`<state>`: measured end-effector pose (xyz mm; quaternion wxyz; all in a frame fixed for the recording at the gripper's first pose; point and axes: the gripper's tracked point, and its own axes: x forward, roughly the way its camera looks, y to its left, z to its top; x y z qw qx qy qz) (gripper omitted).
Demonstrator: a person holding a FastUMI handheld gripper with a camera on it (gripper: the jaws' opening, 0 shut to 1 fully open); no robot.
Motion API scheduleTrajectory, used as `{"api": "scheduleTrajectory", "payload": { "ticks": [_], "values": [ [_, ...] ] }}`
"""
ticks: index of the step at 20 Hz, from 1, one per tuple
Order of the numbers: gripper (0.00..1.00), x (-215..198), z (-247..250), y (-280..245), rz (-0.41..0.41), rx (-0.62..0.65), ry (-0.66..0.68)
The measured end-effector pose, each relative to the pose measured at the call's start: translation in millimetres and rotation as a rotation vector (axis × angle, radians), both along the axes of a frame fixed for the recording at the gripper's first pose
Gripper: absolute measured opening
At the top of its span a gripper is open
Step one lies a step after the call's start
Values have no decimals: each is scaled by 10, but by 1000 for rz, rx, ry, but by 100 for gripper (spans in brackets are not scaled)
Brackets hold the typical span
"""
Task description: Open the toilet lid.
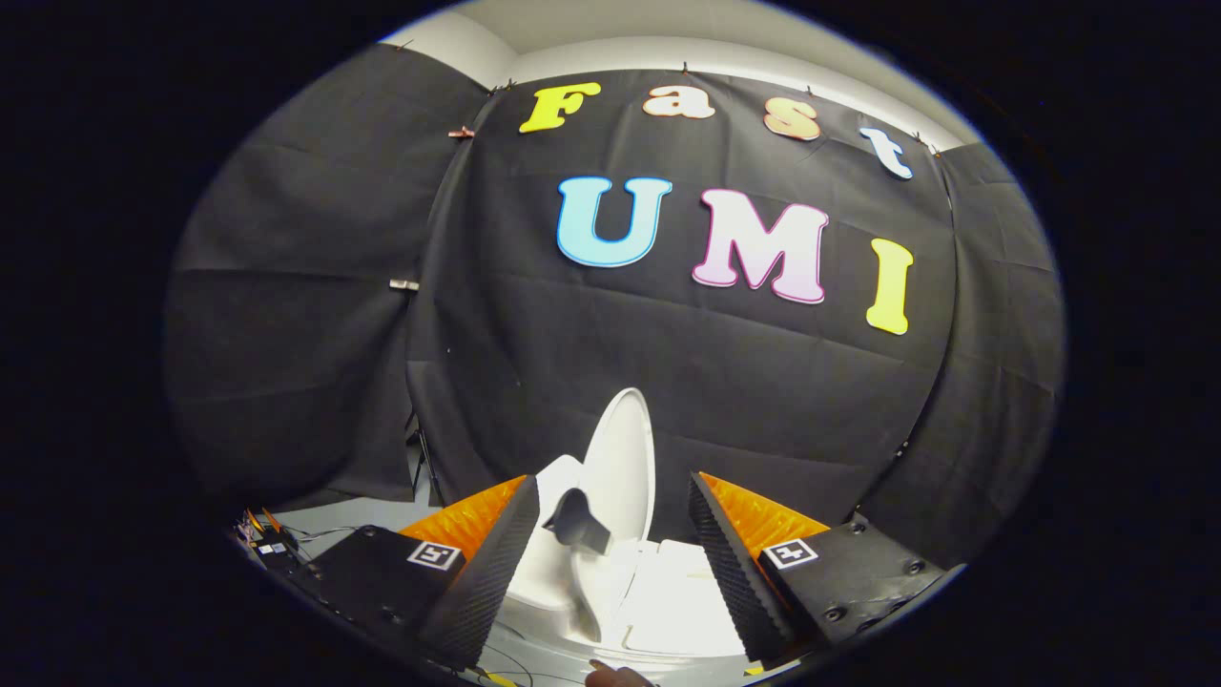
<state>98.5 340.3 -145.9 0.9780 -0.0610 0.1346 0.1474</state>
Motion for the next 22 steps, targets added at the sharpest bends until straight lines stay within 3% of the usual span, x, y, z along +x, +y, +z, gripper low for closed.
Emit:
{"api": "scheduleTrajectory", "payload": {
  "ticks": [12,22],
  "values": [
    [99,-628,1315,-1914,-59,73,-163],
    [98,-1137,1634,-3114,-145,146,-205]
  ]
}}
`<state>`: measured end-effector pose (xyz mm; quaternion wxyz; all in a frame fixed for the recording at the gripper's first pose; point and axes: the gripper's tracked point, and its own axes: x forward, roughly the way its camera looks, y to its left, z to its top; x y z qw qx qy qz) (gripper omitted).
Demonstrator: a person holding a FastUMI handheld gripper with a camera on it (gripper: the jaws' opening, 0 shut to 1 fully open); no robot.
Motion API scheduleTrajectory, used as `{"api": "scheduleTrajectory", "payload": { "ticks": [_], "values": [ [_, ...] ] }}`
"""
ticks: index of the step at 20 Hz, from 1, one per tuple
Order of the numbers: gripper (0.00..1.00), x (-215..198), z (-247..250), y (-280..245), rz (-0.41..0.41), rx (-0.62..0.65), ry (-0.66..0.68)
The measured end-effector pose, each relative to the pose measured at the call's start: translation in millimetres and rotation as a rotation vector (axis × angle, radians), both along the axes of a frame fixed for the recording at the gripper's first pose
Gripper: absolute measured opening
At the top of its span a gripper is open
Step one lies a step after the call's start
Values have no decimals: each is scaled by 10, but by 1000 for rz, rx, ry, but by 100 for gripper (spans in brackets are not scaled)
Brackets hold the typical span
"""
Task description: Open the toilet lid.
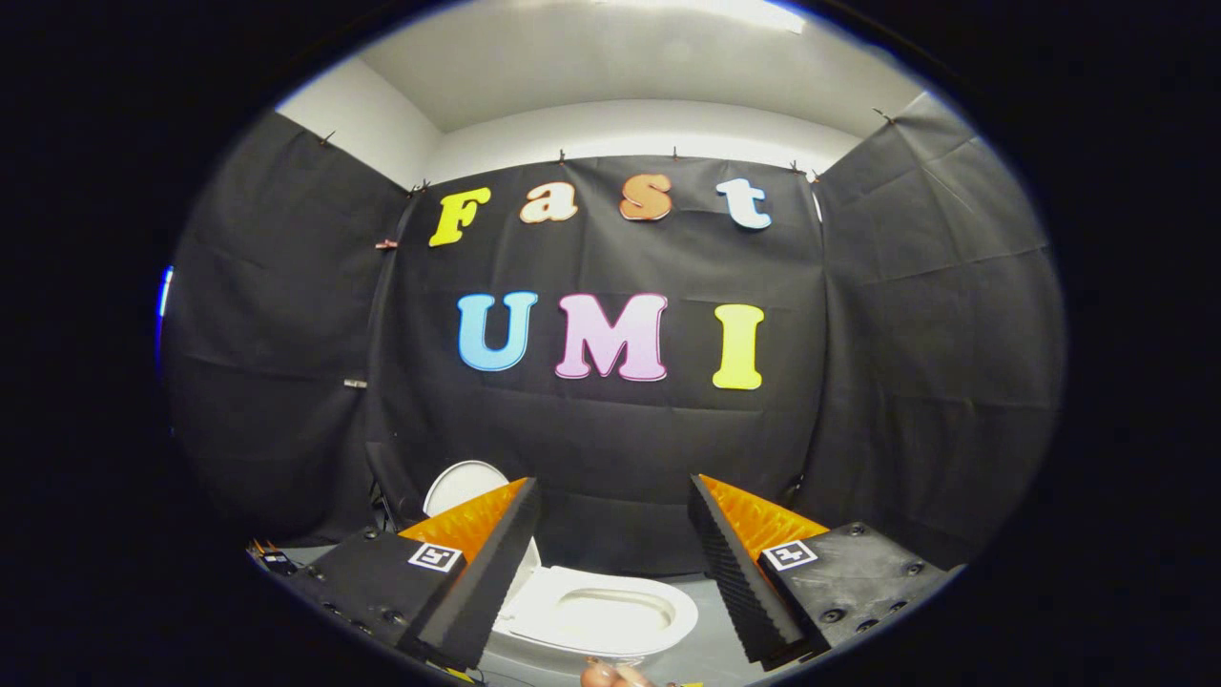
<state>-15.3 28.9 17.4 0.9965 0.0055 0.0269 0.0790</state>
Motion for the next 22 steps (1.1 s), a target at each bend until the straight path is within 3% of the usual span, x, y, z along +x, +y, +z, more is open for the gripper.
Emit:
{"api": "scheduleTrajectory", "payload": {
  "ticks": [22],
  "values": [
    [99,85,-53,-104,48,39,-11]
  ]
}}
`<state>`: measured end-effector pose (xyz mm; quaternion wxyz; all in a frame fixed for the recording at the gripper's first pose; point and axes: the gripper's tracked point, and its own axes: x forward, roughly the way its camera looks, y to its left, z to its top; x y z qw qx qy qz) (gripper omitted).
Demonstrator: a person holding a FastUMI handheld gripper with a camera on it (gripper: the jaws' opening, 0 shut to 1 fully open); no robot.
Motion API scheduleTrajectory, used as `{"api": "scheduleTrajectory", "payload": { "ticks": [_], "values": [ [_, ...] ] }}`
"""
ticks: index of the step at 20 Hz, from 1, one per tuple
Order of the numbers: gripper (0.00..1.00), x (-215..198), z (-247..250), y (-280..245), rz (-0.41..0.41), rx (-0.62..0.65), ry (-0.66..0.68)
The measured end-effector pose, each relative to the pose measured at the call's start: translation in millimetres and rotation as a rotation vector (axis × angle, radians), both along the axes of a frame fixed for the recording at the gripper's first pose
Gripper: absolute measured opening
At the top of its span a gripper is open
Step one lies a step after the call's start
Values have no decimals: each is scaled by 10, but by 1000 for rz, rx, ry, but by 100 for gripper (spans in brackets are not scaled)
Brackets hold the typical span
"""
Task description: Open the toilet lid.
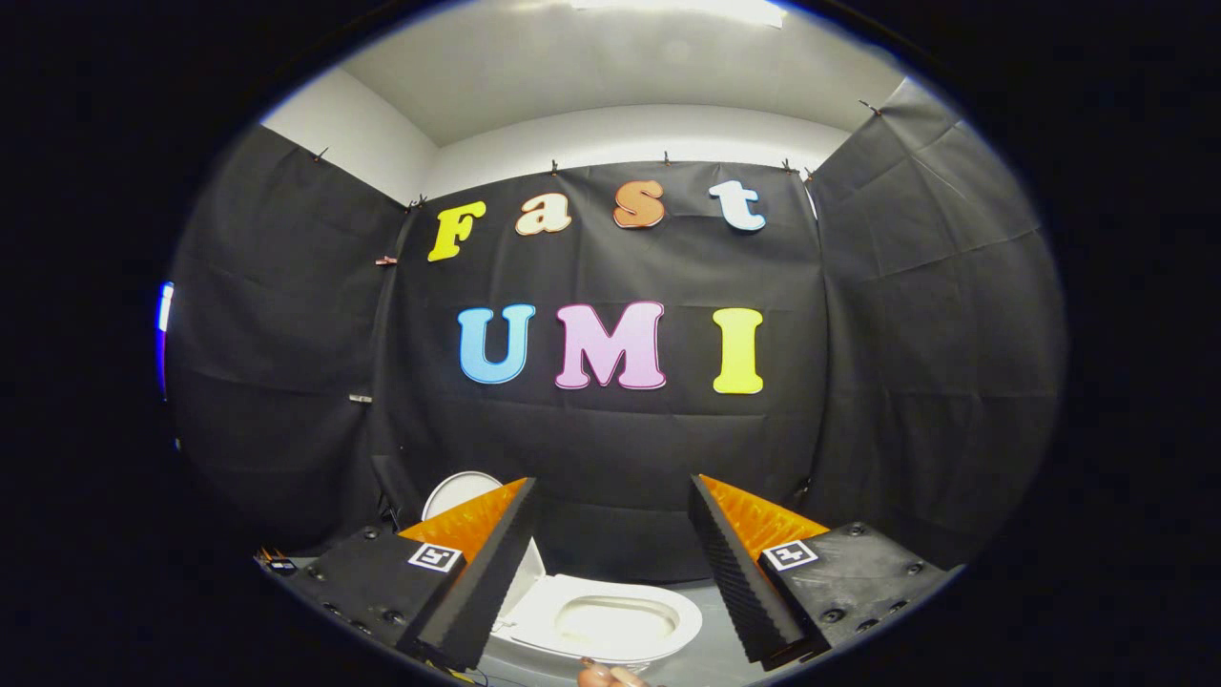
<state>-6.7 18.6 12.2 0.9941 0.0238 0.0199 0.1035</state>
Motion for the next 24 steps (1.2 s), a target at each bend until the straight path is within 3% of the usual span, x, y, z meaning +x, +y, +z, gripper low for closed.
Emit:
{"api": "scheduleTrajectory", "payload": {
  "ticks": [6,11,24],
  "values": [
    [99,-52,-17,-51,2,10,-1],
    [99,-9,-13,-210,-72,-45,-20],
    [99,26,-83,-301,-124,-54,0]
  ]
}}
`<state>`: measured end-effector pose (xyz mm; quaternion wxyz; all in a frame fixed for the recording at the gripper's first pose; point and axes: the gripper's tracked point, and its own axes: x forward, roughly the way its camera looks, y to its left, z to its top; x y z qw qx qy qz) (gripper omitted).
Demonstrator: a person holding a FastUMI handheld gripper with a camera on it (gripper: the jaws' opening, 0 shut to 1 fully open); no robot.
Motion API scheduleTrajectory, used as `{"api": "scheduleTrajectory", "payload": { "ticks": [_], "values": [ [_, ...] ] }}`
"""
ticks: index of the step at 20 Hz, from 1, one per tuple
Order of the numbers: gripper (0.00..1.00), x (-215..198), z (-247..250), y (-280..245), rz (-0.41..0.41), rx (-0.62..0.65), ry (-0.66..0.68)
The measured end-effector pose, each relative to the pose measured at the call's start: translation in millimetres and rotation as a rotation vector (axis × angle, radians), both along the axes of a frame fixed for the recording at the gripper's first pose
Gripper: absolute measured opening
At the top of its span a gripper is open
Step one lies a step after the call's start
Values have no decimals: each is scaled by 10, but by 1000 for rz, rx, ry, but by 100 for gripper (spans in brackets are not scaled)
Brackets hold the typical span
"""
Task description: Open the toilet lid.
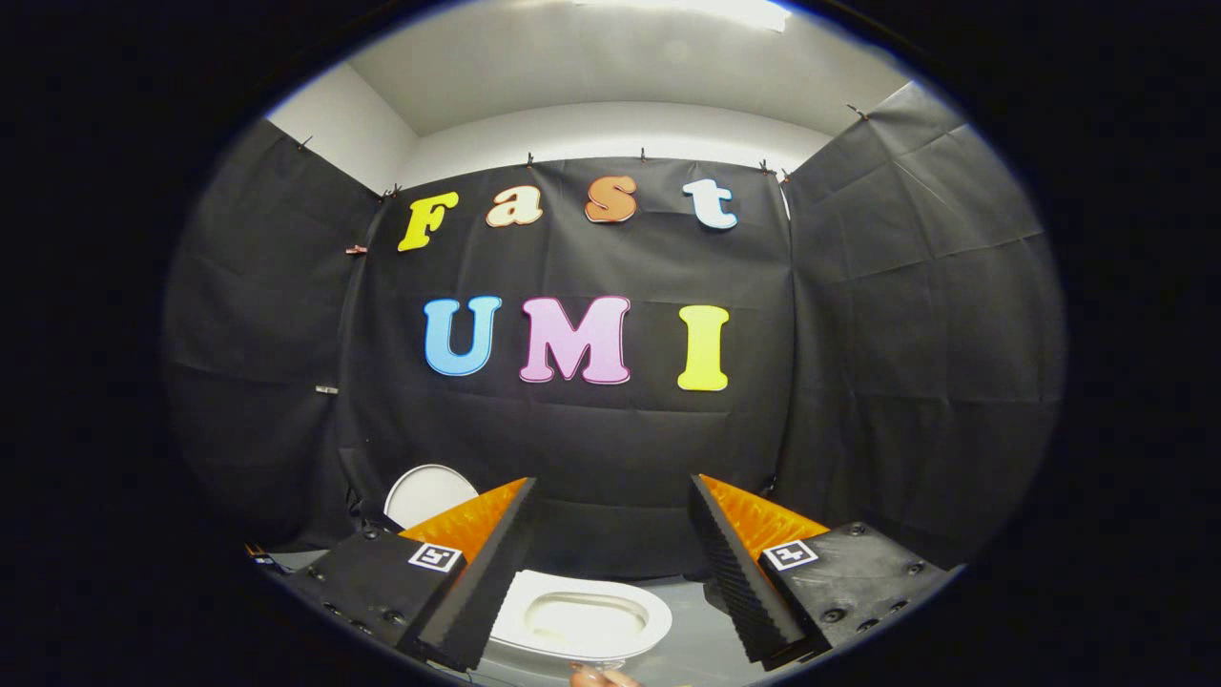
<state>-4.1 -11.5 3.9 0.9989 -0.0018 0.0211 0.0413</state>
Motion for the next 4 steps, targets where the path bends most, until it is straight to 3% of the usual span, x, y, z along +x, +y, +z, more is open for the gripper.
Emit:
{"api": "scheduleTrajectory", "payload": {
  "ticks": [4],
  "values": [
    [99,-5,-12,36,0,-7,-2]
  ]
}}
